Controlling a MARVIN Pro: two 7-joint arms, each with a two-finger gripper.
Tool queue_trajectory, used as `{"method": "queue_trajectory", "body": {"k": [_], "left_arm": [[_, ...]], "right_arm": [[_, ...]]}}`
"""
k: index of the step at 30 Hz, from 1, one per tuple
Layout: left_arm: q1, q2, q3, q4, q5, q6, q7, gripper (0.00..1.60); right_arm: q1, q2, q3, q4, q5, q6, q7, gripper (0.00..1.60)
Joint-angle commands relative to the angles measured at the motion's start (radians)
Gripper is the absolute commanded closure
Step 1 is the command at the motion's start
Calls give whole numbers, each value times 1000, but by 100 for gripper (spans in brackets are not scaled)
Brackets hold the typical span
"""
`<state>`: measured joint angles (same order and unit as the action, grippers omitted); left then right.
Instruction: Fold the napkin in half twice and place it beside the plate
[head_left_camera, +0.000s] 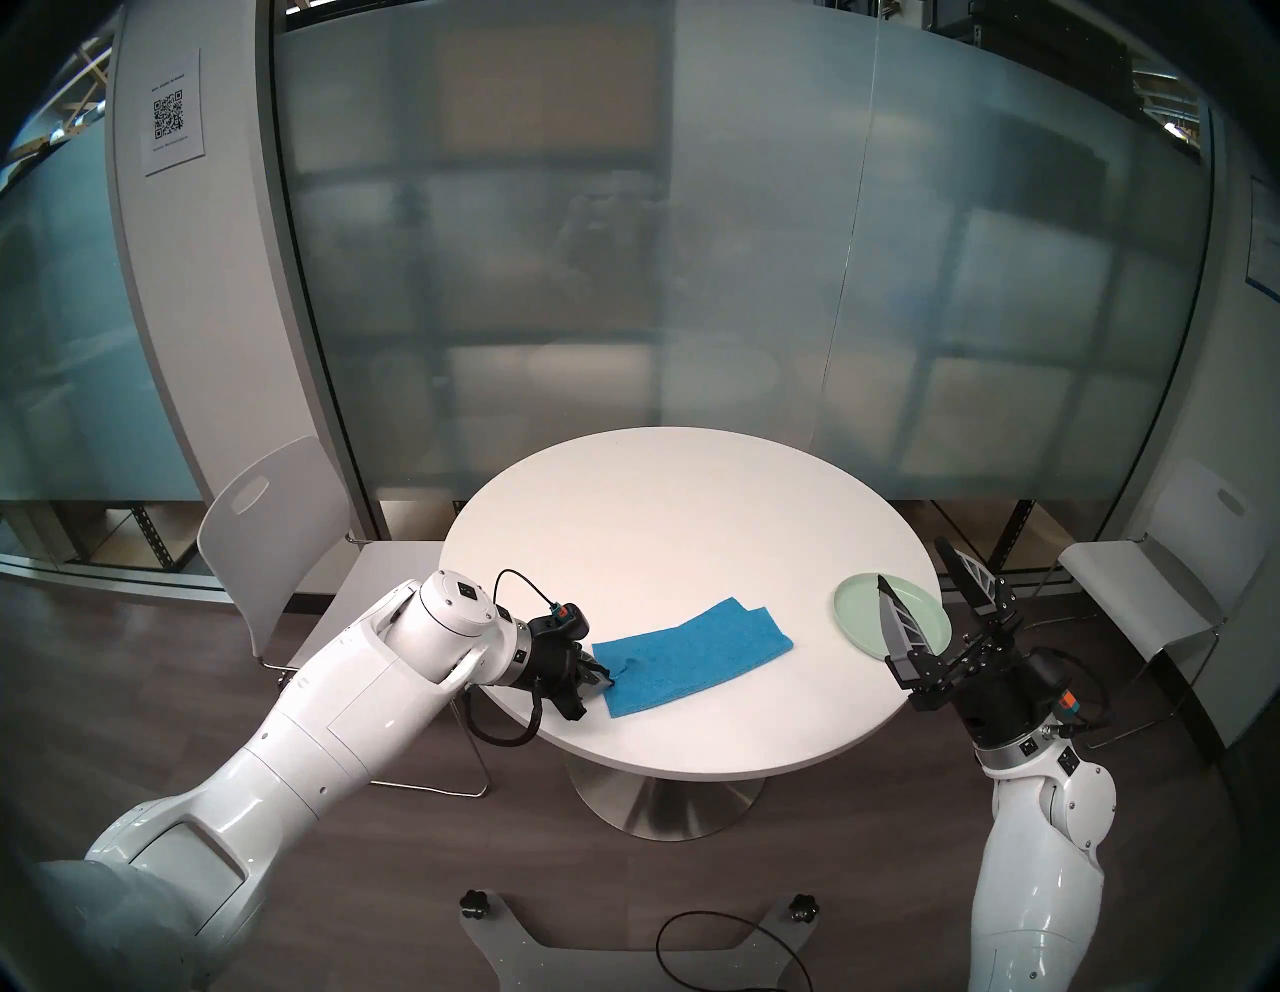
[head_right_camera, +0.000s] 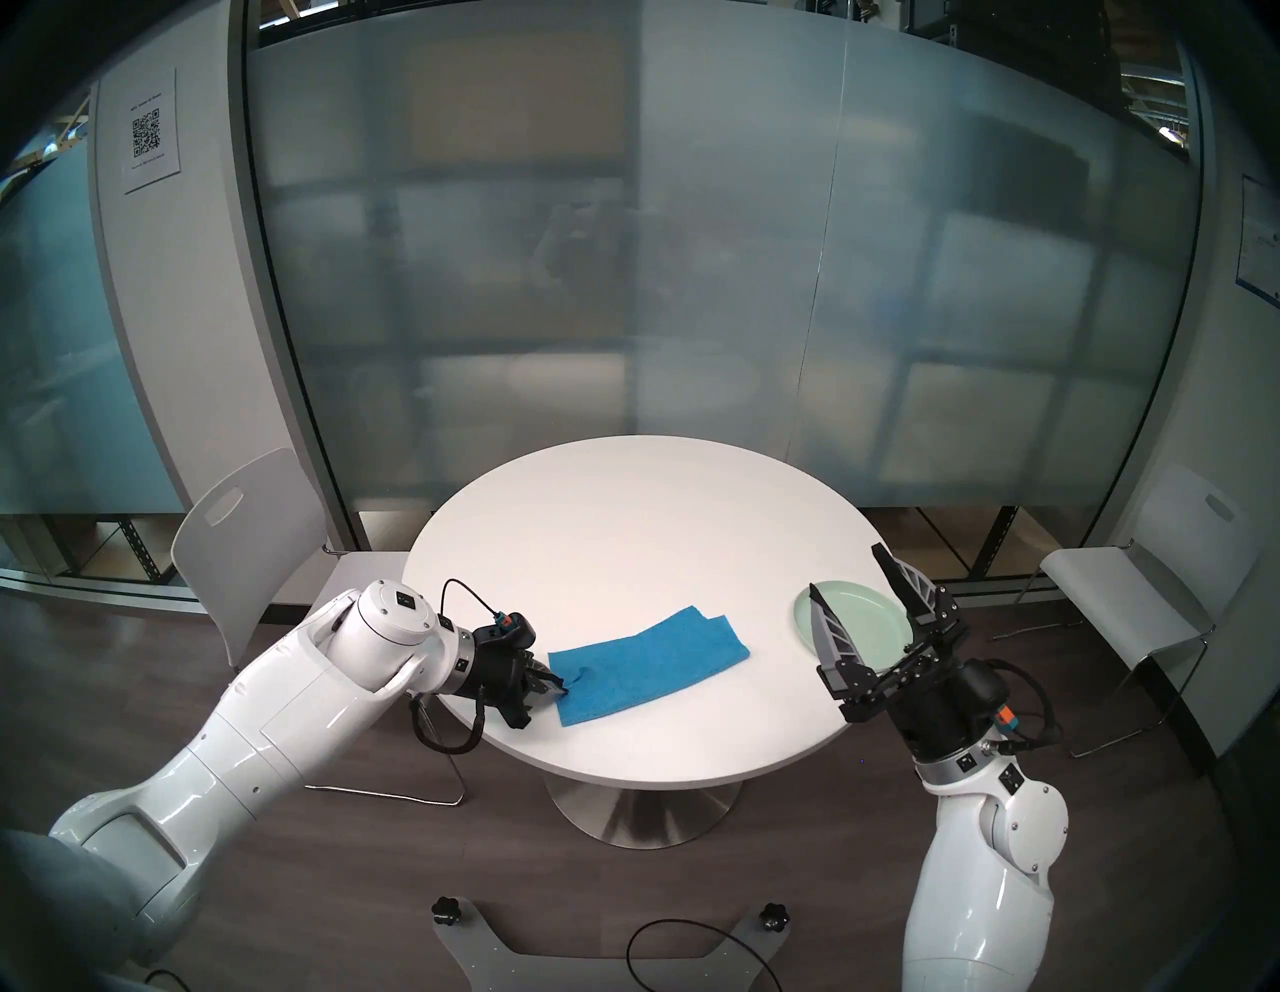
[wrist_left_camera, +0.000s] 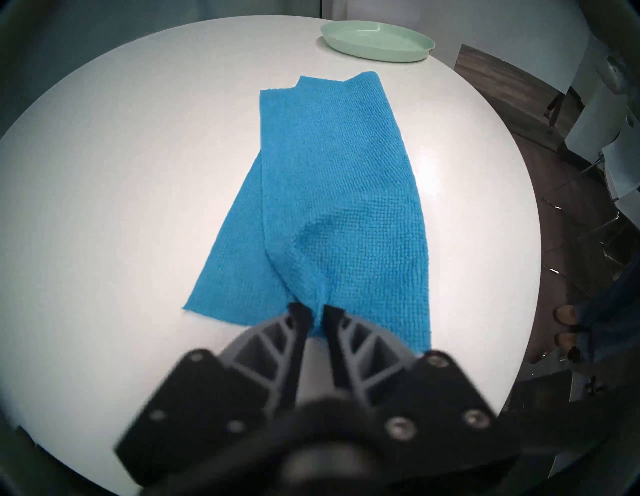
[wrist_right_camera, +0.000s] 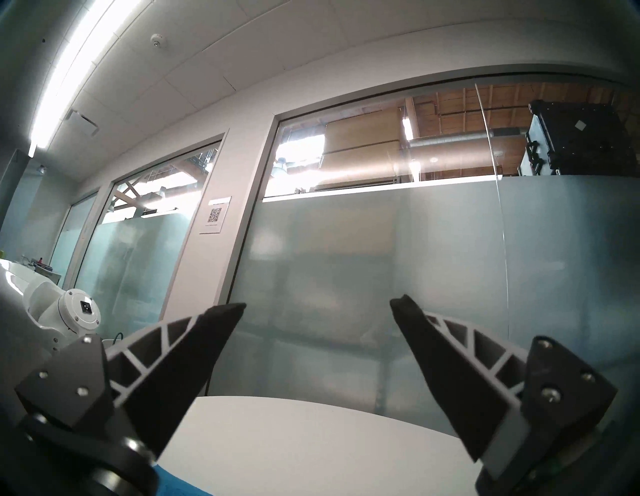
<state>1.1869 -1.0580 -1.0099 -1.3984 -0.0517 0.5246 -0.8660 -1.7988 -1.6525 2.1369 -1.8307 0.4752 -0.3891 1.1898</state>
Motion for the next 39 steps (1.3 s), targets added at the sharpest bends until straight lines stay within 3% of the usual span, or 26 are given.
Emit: {"method": "queue_trajectory", "body": {"k": [1,7,21,39], "left_arm": [[-18,-22,17,9,14,2,5,116],[-36,-33,34,21,30,2,10,108],[-103,-46,57,48,64,1,19,105],[-170,-66,109,113,106,4,0,105]], "right_arm": [[-93,-35,-1,-127,42,25,-36,0],[-160,-65,-2,-201,62,52,-68,0],[-337,-171,-15,-379,81,135,-188,0],[-578,-293,-70,-601,-10,332,-482,0]]}}
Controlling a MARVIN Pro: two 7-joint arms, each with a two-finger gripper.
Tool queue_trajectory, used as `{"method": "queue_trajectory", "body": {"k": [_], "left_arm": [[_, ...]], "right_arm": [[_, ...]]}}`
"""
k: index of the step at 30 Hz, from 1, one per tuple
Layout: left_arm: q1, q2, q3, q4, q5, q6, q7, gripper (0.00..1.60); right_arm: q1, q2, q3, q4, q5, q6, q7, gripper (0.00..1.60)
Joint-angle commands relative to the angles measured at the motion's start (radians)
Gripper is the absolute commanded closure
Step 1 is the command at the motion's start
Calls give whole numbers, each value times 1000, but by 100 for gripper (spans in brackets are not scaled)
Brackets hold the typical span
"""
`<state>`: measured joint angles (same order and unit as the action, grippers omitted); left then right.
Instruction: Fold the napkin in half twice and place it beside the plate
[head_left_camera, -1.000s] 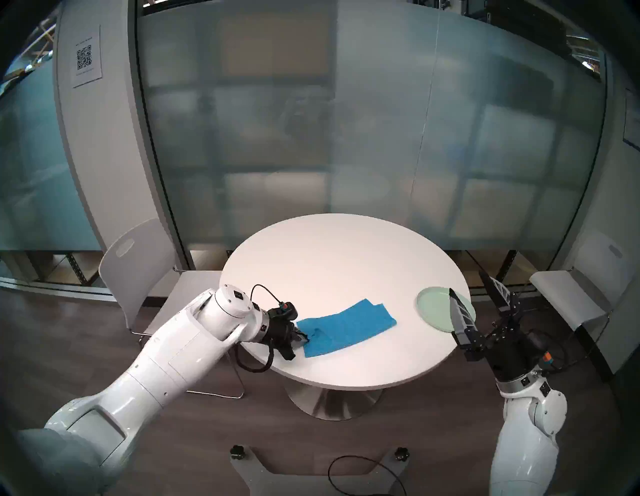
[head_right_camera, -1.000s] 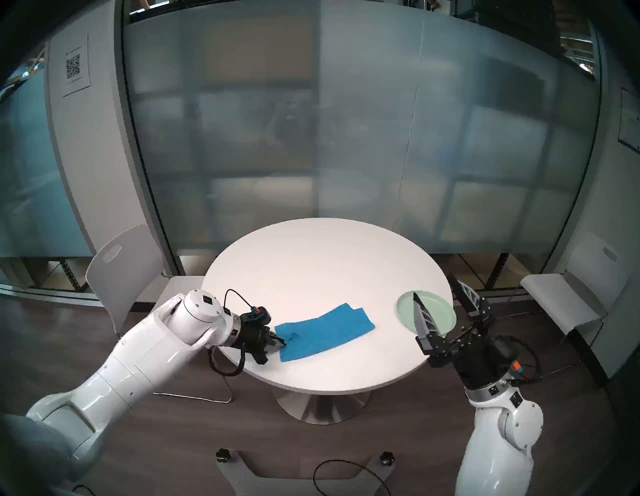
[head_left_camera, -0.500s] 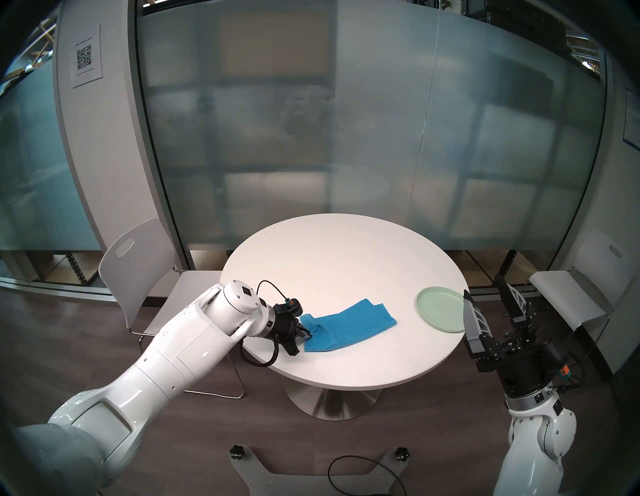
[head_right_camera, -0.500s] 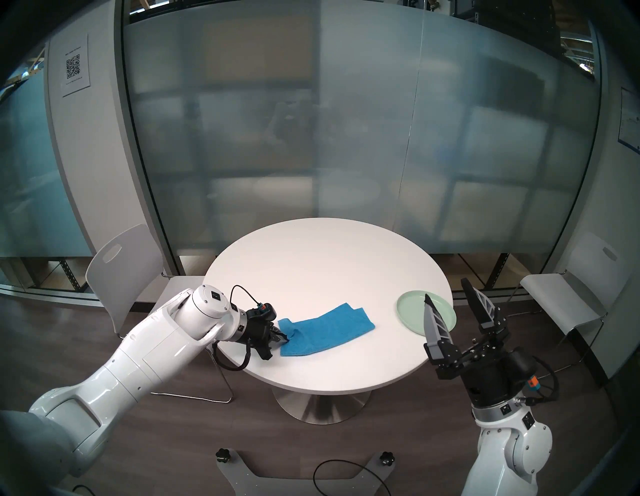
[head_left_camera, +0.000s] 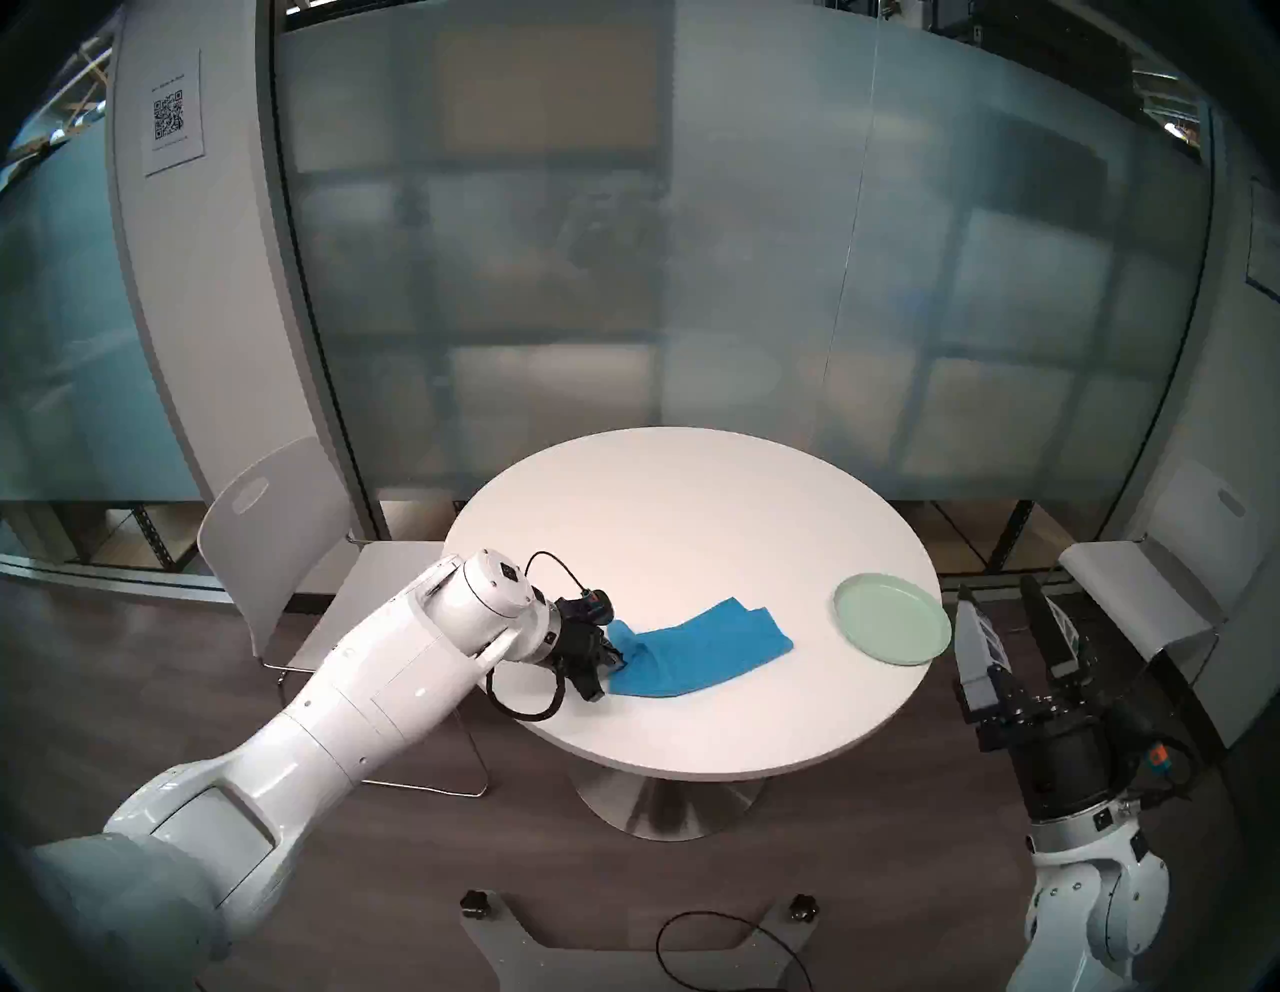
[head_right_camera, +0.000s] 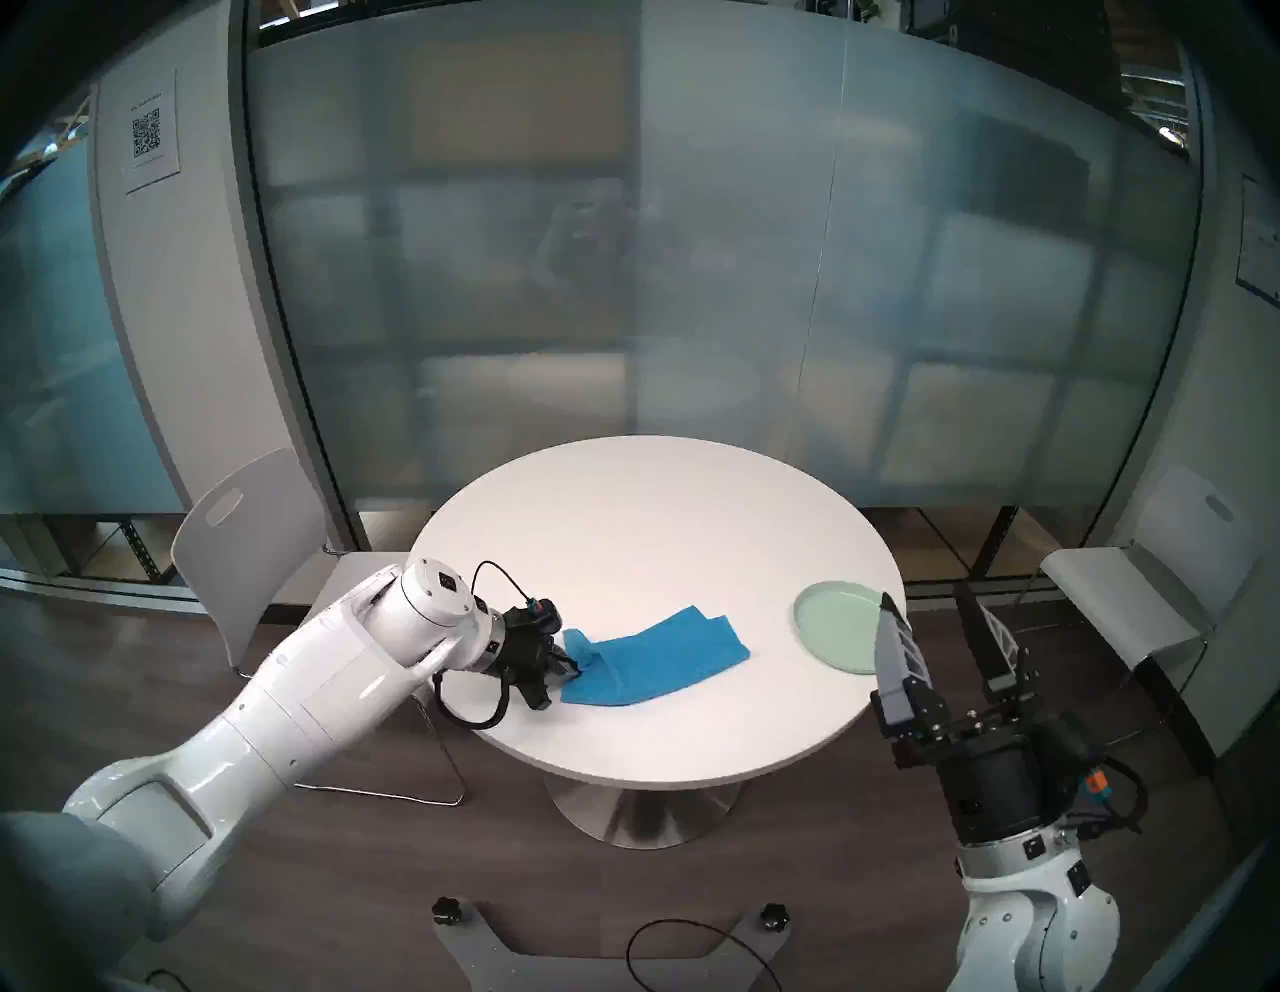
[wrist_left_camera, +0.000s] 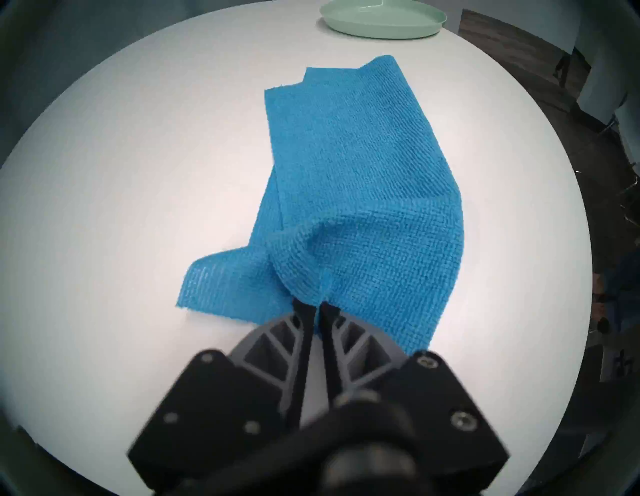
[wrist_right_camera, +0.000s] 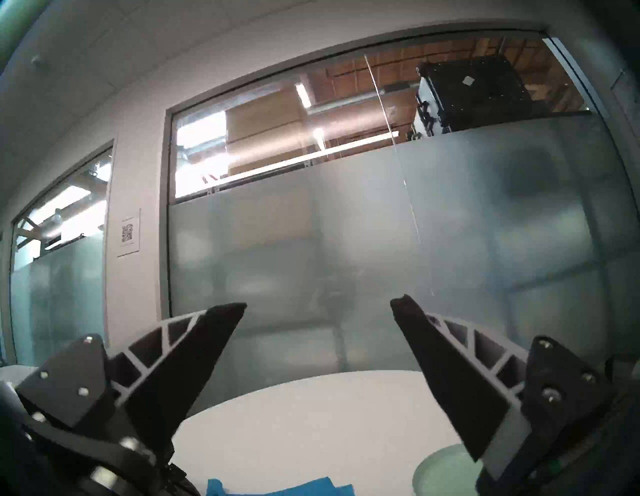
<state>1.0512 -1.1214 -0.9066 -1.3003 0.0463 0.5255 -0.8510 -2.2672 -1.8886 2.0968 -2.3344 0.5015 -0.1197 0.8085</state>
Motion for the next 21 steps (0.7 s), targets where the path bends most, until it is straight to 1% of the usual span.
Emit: {"method": "queue_trajectory", "body": {"k": [1,5,7,9,12,17,21], "left_arm": [[-36,-1,8,17,9,3,-19,105],[-37,8,17,21,13,5,-38,107],[-34,13,21,23,15,5,-45,109],[-30,20,24,18,16,9,-53,110],[-25,26,27,13,14,15,-63,112],[-10,39,25,3,9,18,-69,113],[8,57,18,-14,4,24,-74,114]], "right_arm": [[-118,-59,-37,-104,-44,74,-118,0],[-164,-67,-81,-109,-80,99,-191,0],[-188,-67,-111,-109,-103,90,-223,0],[-195,-57,-141,-109,-128,93,-256,0],[-186,-28,-184,-109,-178,96,-308,0],[-148,17,-228,-109,-223,123,-377,0],[-129,40,-254,-109,-251,145,-426,0]]}}
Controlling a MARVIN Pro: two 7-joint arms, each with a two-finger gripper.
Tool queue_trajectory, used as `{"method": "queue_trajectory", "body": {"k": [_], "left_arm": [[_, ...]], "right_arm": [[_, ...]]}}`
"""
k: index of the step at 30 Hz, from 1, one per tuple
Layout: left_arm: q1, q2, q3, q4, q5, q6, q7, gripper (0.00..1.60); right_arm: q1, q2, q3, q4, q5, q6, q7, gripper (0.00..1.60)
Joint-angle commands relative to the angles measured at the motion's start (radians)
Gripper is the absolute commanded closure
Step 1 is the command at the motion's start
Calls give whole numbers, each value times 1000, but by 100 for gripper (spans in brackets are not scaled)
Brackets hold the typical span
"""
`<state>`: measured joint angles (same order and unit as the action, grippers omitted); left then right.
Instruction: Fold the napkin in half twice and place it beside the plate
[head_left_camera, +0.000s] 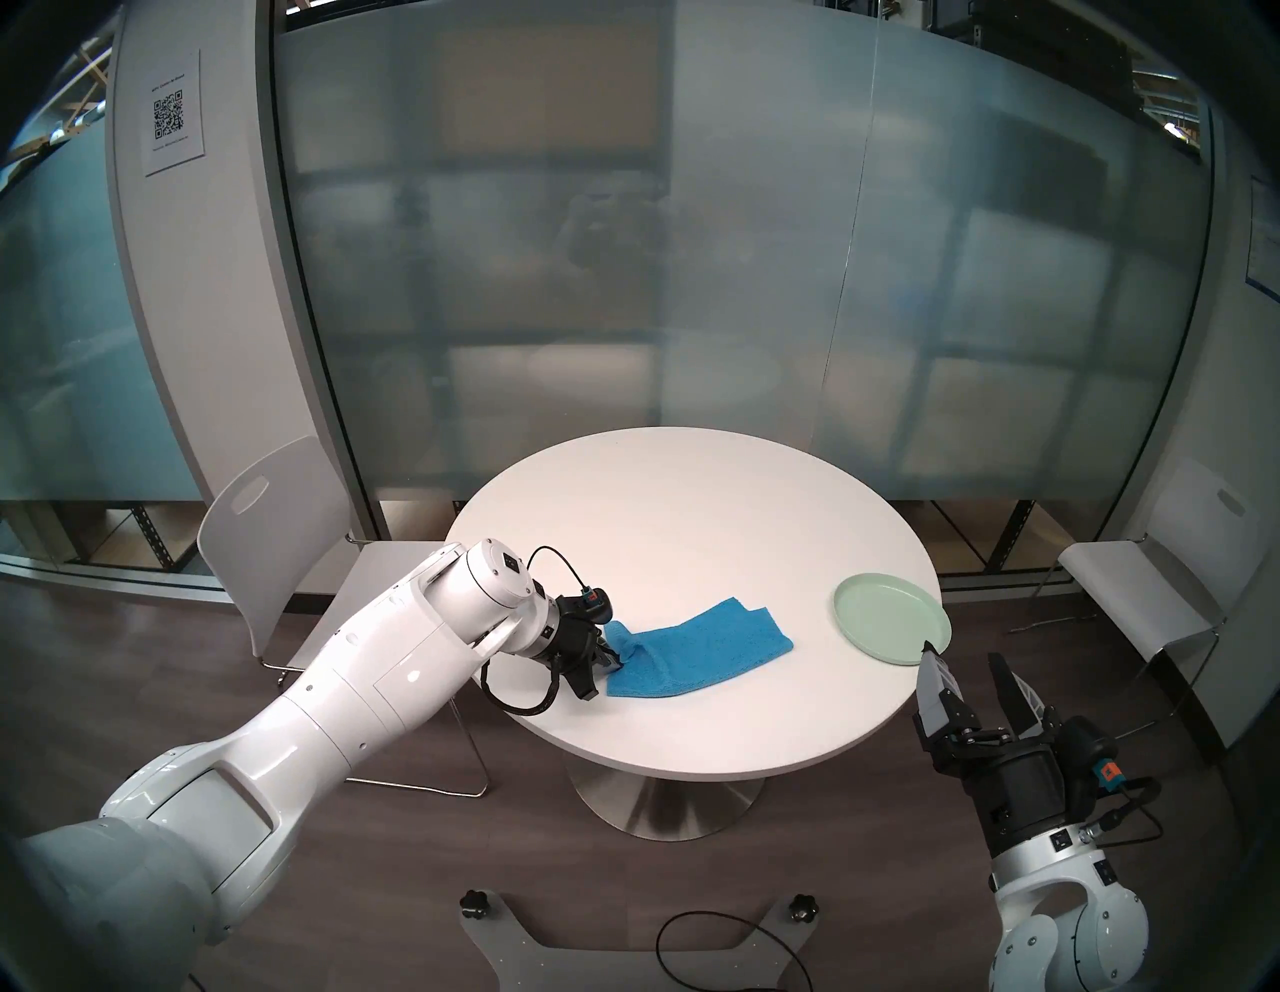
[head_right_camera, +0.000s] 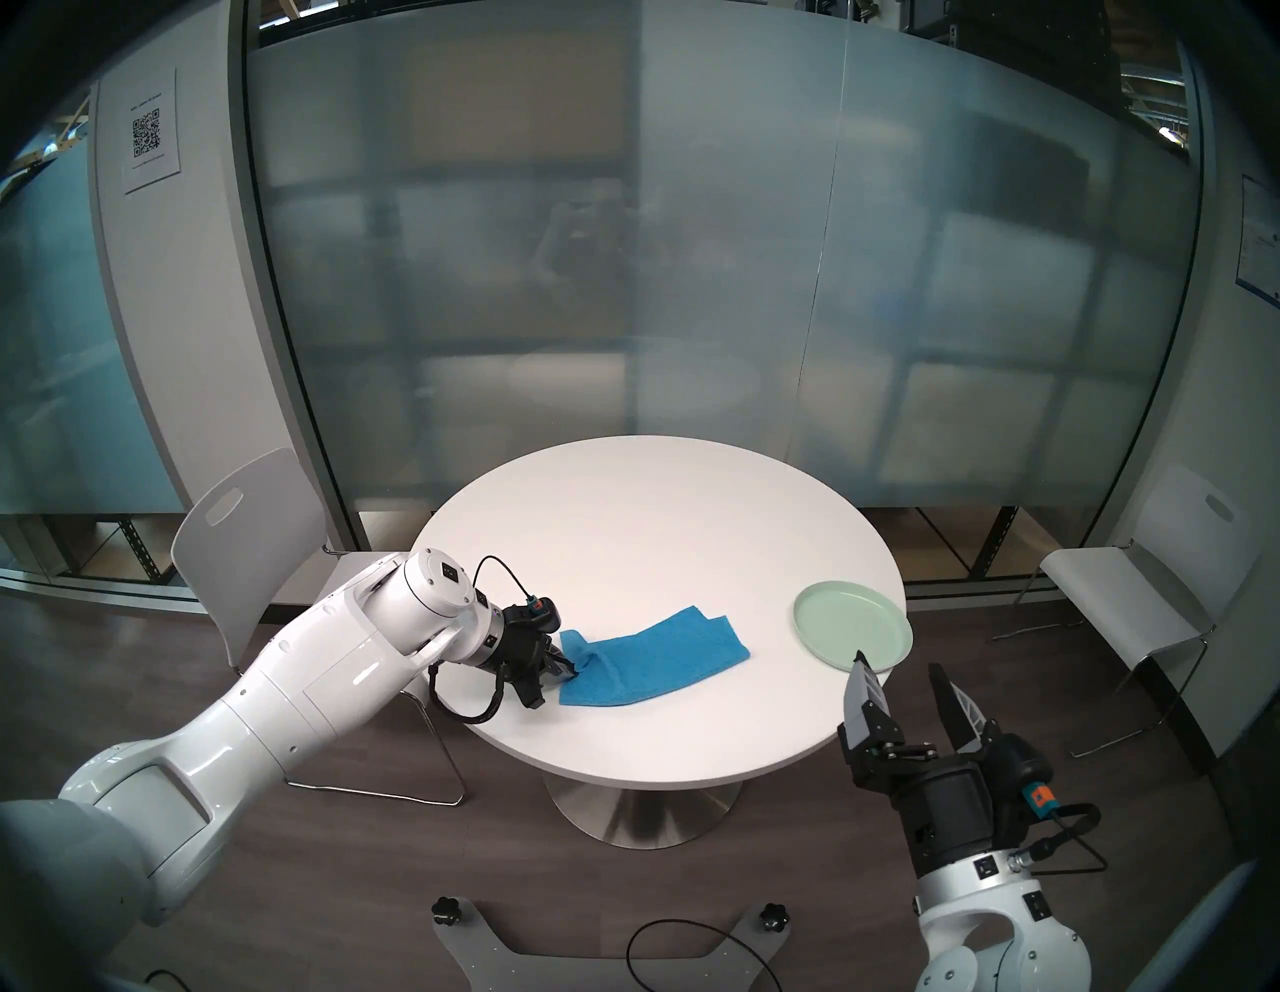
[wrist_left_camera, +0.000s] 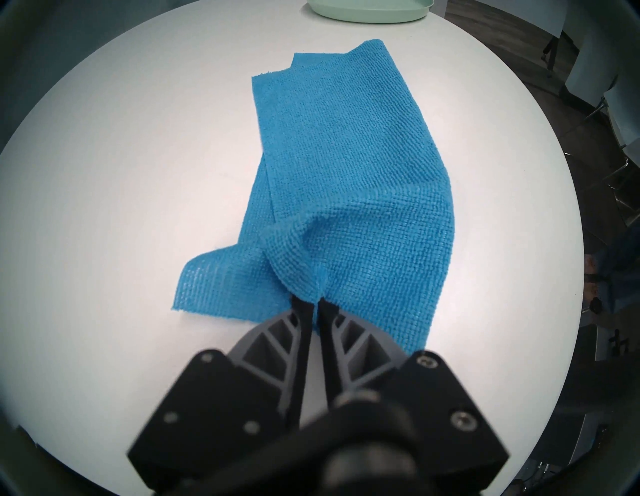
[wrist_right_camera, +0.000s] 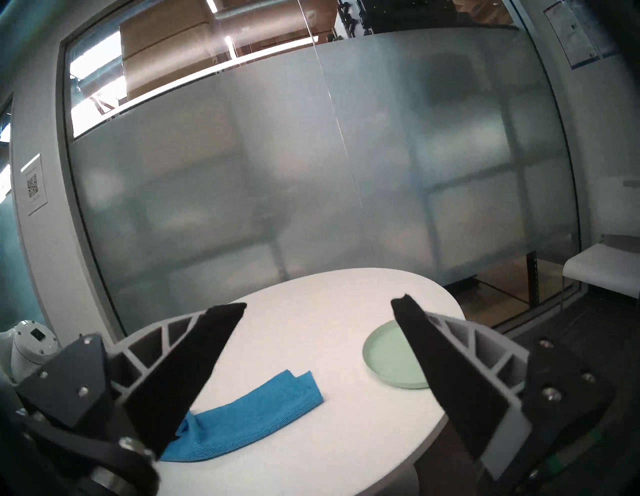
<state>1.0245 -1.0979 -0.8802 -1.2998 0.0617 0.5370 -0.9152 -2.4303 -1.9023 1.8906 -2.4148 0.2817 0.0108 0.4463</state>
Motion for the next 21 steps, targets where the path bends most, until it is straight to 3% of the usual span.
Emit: {"method": "queue_trajectory", "body": {"k": [1,21], "left_arm": [[39,39,-10,-19,-13,13,-11,114],[130,123,-34,-141,-51,44,-25,117]], "right_arm": [[38,59,-53,-29,-38,20,-76,0],[94,106,-94,-29,-111,136,-202,0]]}}
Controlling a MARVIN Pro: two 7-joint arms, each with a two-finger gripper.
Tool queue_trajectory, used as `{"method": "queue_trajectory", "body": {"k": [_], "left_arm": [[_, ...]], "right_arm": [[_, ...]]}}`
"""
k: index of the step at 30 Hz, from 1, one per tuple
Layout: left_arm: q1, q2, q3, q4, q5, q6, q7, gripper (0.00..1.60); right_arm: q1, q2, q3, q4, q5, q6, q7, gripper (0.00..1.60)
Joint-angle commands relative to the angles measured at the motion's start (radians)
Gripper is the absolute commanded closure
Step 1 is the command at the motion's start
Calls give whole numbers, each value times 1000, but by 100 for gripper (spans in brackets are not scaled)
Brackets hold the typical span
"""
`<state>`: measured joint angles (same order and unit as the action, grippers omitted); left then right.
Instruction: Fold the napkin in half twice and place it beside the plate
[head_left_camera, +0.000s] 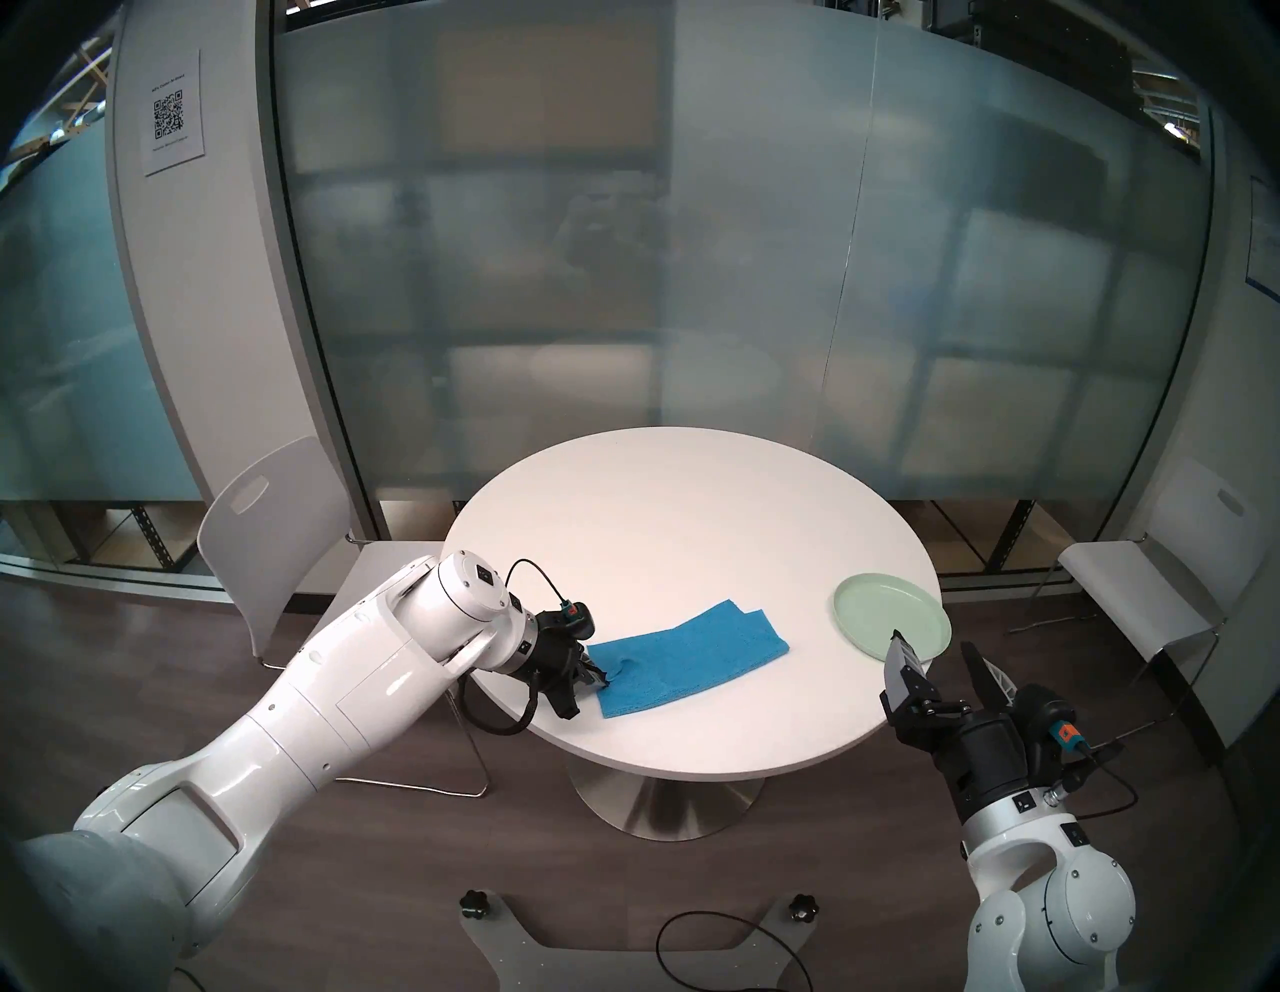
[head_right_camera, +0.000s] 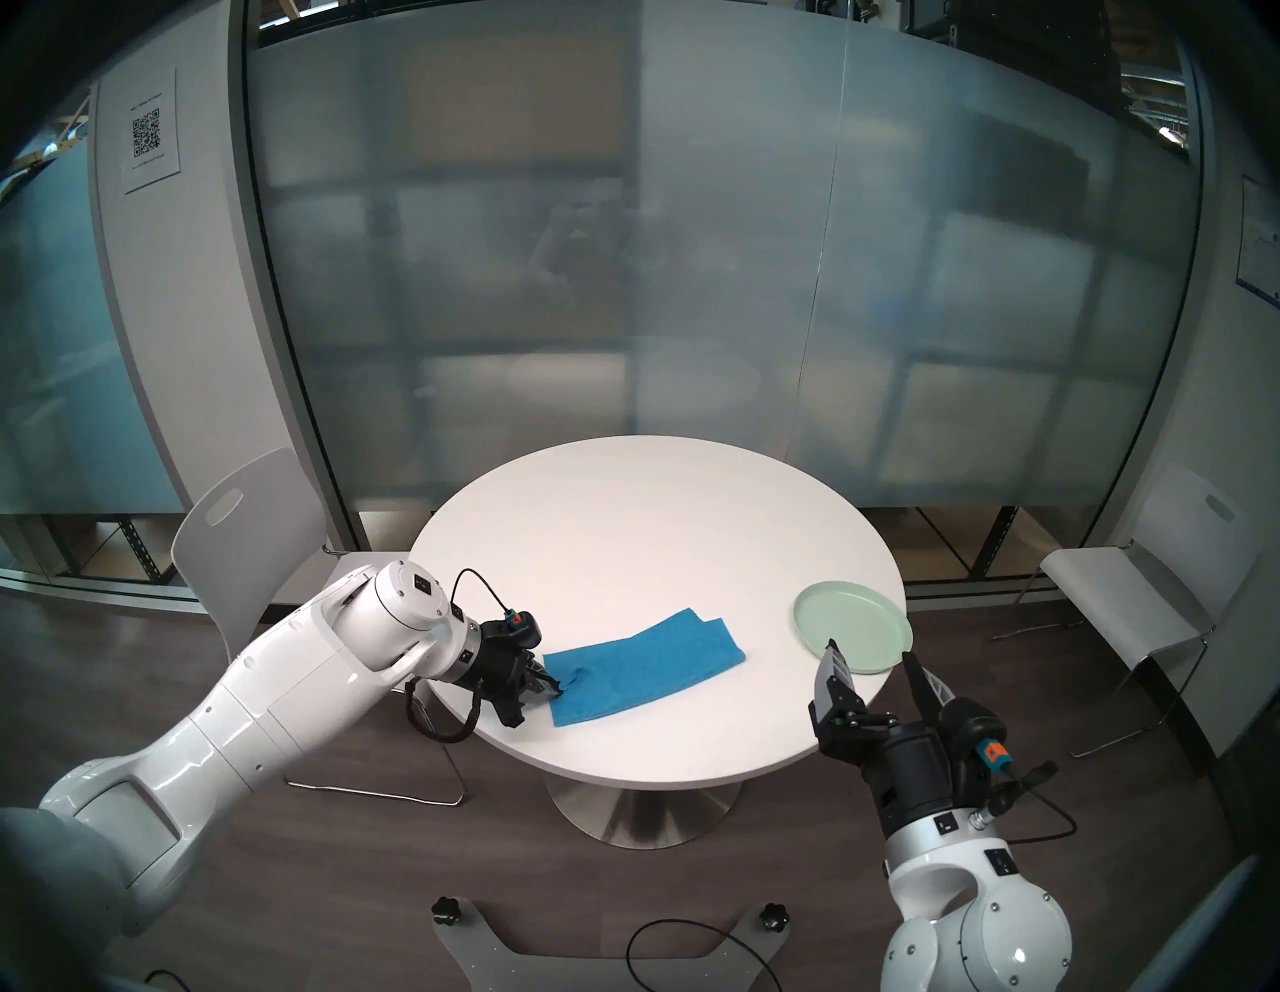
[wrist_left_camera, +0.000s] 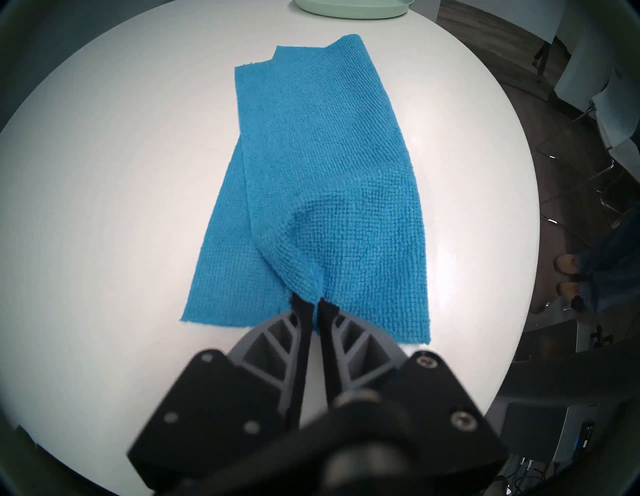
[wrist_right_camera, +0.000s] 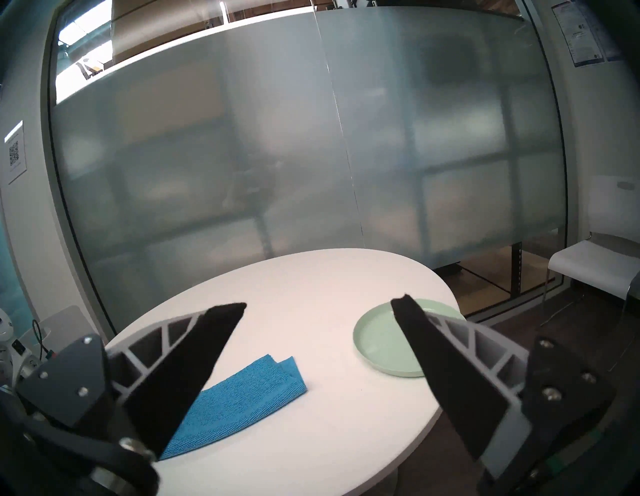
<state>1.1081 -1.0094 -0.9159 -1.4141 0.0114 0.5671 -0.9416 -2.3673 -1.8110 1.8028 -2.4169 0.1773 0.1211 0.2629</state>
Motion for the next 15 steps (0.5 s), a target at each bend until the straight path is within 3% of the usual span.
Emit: {"method": "queue_trajectory", "body": {"k": [1,5,10,15], "left_arm": [[49,35,1,-31,-3,15,2,117],[58,38,-5,-52,-9,22,10,115],[50,33,-9,-52,-12,20,13,115],[48,32,-8,-56,-15,23,17,115]], "right_arm": [[33,16,-6,-27,-8,32,-21,0],[41,19,-5,-27,-2,38,-23,0],[40,26,-17,-27,52,-25,1,0],[34,24,-16,-27,68,-42,7,0]]}}
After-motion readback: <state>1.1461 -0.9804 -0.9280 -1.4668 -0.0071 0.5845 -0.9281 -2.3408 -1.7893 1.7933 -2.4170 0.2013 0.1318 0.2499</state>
